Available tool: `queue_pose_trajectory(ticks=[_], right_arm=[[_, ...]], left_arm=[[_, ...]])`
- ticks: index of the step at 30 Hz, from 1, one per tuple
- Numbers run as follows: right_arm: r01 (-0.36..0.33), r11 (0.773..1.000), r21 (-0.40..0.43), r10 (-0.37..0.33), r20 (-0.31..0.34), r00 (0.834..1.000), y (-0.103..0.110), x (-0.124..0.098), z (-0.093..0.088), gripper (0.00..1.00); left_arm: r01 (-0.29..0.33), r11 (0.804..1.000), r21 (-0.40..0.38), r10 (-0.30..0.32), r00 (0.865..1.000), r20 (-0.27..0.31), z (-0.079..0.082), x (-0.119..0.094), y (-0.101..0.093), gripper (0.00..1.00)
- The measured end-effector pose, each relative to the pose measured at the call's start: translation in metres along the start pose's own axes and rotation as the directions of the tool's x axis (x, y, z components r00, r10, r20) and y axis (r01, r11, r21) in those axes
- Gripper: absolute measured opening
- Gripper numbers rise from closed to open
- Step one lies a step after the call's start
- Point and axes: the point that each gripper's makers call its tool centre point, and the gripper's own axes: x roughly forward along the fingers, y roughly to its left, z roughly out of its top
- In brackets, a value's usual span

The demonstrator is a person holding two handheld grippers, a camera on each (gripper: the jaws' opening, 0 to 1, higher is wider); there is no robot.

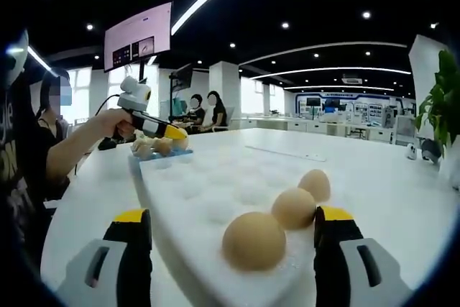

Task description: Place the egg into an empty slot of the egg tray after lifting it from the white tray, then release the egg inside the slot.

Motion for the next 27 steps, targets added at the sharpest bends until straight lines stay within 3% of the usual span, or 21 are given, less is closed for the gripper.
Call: queue_pose_trajectory(ticks=[6, 14, 19, 24, 27], right_arm=[[0.001, 1.000, -0.002, -0.001, 0.000, 1.000, 0.000, 0.000, 0.000, 0.98], [0.002, 1.000, -0.004, -0.002, -0.001, 1.000, 0.000, 0.000, 0.000, 0.98], [0.003, 1.000, -0.003, -0.003, 0.002, 1.000, 0.000, 0.000, 0.000, 0.98], [0.003, 1.000, 0.000, -0.003, 0.006, 1.000, 0.000, 0.000, 0.001, 0.97], [0.003, 1.000, 0.002, -0.003, 0.009, 1.000, 0.000, 0.000, 0.001, 0.97]], left_arm=[[-0.032, 0.999, -0.005, 0.032, 0.999, -0.009, -0.005, -0.006, 0.007, 0.26], [-0.050, 0.999, -0.009, 0.050, 0.998, -0.033, -0.013, 0.003, 0.028, 0.26], [-0.057, 0.998, -0.018, 0.056, 0.997, -0.056, -0.021, 0.008, 0.034, 0.25], [-0.053, 0.999, 0.001, 0.053, 0.997, -0.054, -0.017, 0.010, 0.037, 0.21], [-0.049, 0.999, -0.013, 0.048, 0.997, -0.059, -0.019, 0.010, 0.035, 0.23]])
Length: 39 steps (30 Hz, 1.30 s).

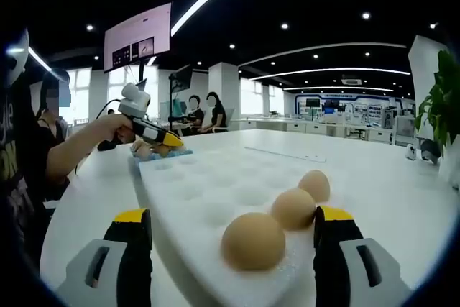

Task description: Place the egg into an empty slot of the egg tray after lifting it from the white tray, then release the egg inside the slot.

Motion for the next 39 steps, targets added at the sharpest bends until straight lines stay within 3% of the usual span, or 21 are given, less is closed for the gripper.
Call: queue_pose_trajectory(ticks=[13, 21, 33, 39], right_arm=[[-0.002, 0.999, 0.035, 0.001, 0.025, 1.000, -0.003, -0.001, 0.003, 0.96], [-0.008, 0.998, 0.068, 0.007, 0.023, 1.000, -0.003, -0.001, 0.006, 0.95], [-0.025, 0.995, 0.092, 0.028, -0.024, 0.999, -0.005, 0.003, 0.009, 0.92], [-0.037, 0.992, 0.122, 0.042, -0.039, 0.998, -0.005, 0.003, 0.010, 0.94]], left_arm=[[-0.001, 1.000, 0.005, 0.001, 1.000, -0.006, -0.003, 0.002, 0.001, 0.26], [-0.005, 1.000, 0.016, 0.006, 1.000, -0.016, -0.004, -0.004, -0.002, 0.36], [0.050, 0.996, 0.067, -0.047, 0.998, -0.049, -0.013, -0.024, -0.027, 0.44], [0.075, 0.996, 0.051, -0.073, 0.996, -0.053, -0.022, -0.034, -0.036, 0.45]])
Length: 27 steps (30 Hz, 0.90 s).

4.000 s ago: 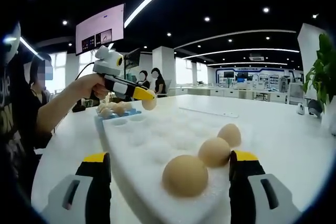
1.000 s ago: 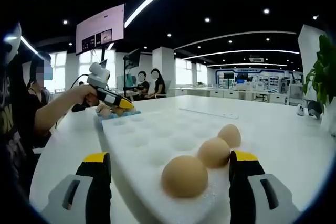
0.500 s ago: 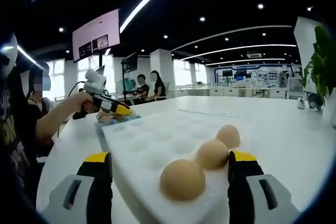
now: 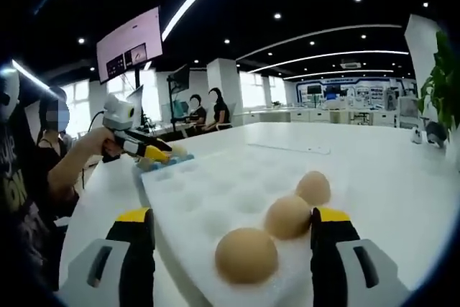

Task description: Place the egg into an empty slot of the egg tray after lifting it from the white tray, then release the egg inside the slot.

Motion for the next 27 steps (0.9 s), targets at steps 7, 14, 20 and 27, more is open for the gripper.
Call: queue_pose_trajectory(ticks=[7, 14, 20, 27], right_arm=[[-0.034, 0.998, 0.054, 0.035, -0.027, 0.999, 0.000, -0.001, 0.004, 0.96], [-0.064, 0.998, 0.027, 0.066, -0.081, 0.995, 0.000, -0.001, 0.004, 0.94], [-0.095, 0.993, -0.064, 0.091, -0.063, 0.994, 0.004, 0.001, 0.019, 0.93], [-0.064, 0.990, -0.124, 0.056, -0.061, 0.997, -0.013, 0.007, 0.036, 0.92]], left_arm=[[-0.008, 1.000, 0.011, 0.008, 1.000, 0.018, -0.003, -0.007, -0.006, 0.47], [-0.013, 0.999, 0.051, 0.012, 1.000, 0.022, -0.011, -0.013, -0.012, 0.52], [-0.011, 0.998, 0.063, 0.009, 0.999, 0.031, -0.010, -0.013, -0.015, 0.56], [-0.001, 0.995, 0.102, -0.003, 0.999, 0.041, -0.012, -0.012, -0.020, 0.62]])
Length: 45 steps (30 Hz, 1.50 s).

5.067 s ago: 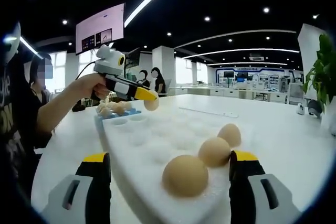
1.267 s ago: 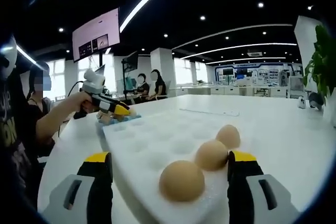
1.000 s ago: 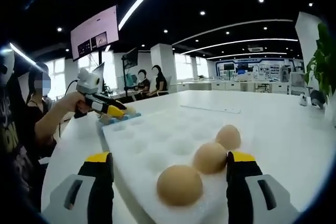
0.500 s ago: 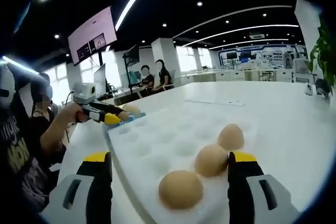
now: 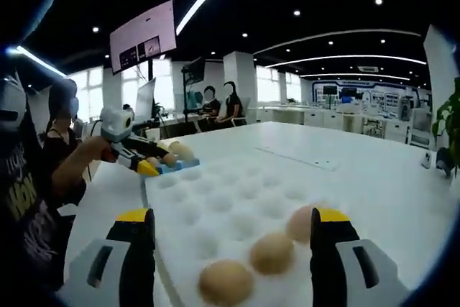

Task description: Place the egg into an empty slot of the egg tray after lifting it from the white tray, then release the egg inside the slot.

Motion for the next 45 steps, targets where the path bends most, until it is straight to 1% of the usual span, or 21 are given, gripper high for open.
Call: queue_pose_trajectory(ticks=[4, 9, 12, 19, 22, 24, 26, 30, 32, 36, 41, 42, 44, 45], right_arm=[[0.010, 1.000, -0.012, -0.010, -0.011, 1.000, -0.007, 0.003, 0.003, 0.92], [0.007, 1.000, -0.013, -0.007, -0.031, 0.999, -0.012, 0.005, 0.002, 0.92], [0.015, 1.000, -0.013, -0.016, -0.046, 0.999, -0.016, 0.007, 0.003, 0.91], [0.020, 0.999, -0.033, -0.023, -0.075, 0.997, -0.019, 0.010, 0.000, 0.91], [0.032, 0.999, -0.043, -0.036, -0.081, 0.996, -0.023, 0.009, 0.000, 0.91], [0.034, 0.999, -0.040, -0.037, -0.079, 0.996, -0.023, 0.009, 0.000, 0.91], [0.034, 0.999, -0.041, -0.037, -0.083, 0.996, -0.024, 0.010, -0.001, 0.91], [0.030, 0.998, -0.053, -0.036, -0.103, 0.994, -0.025, 0.010, -0.005, 0.91], [0.029, 0.998, -0.055, -0.035, -0.107, 0.994, -0.025, 0.010, -0.007, 0.91], [0.039, 0.998, -0.056, -0.045, -0.104, 0.994, -0.030, 0.008, -0.007, 0.91], [0.050, 0.997, -0.059, -0.056, -0.093, 0.994, -0.033, 0.008, -0.004, 0.91], [0.050, 0.997, -0.059, -0.056, -0.091, 0.994, -0.033, 0.008, -0.004, 0.91], [0.051, 0.997, -0.064, -0.057, -0.090, 0.994, -0.034, 0.009, -0.003, 0.91], [0.053, 0.996, -0.069, -0.059, -0.091, 0.994, -0.035, 0.009, -0.003, 0.91]], left_arm=[[-0.004, 1.000, 0.007, 0.004, 1.000, 0.014, 0.001, 0.000, 0.000, 0.62], [-0.010, 1.000, -0.020, 0.011, 1.000, 0.011, 0.001, -0.002, 0.001, 0.62], [-0.024, 0.999, -0.046, 0.023, 1.000, -0.009, 0.000, -0.005, 0.000, 0.63], [-0.034, 0.999, -0.036, 0.033, 0.999, -0.037, -0.003, -0.011, -0.002, 0.63], [-0.026, 0.998, -0.058, 0.023, 0.998, -0.064, -0.005, -0.016, -0.006, 0.61], [-0.011, 0.997, -0.071, 0.004, 0.995, -0.096, -0.010, -0.019, -0.012, 0.58], [-0.014, 0.998, -0.061, 0.009, 0.996, -0.089, -0.007, -0.019, -0.013, 0.57], [-0.040, 0.999, -0.022, 0.038, 0.993, -0.114, -0.010, -0.022, -0.015, 0.58], [-0.051, 0.998, -0.029, 0.047, 0.991, -0.124, -0.012, -0.024, -0.014, 0.59], [-0.060, 0.998, -0.020, 0.057, 0.989, -0.134, -0.016, -0.026, -0.014, 0.61], [-0.073, 0.997, -0.020, 0.070, 0.990, -0.124, -0.022, -0.031, -0.015, 0.64], [-0.080, 0.996, -0.024, 0.076, 0.988, -0.135, -0.025, -0.031, -0.015, 0.64], [-0.082, 0.997, -0.004, 0.081, 0.991, -0.107, -0.023, -0.033, -0.015, 0.66], [-0.084, 0.996, -0.007, 0.083, 0.991, -0.101, -0.024, -0.033, -0.017, 0.67]])
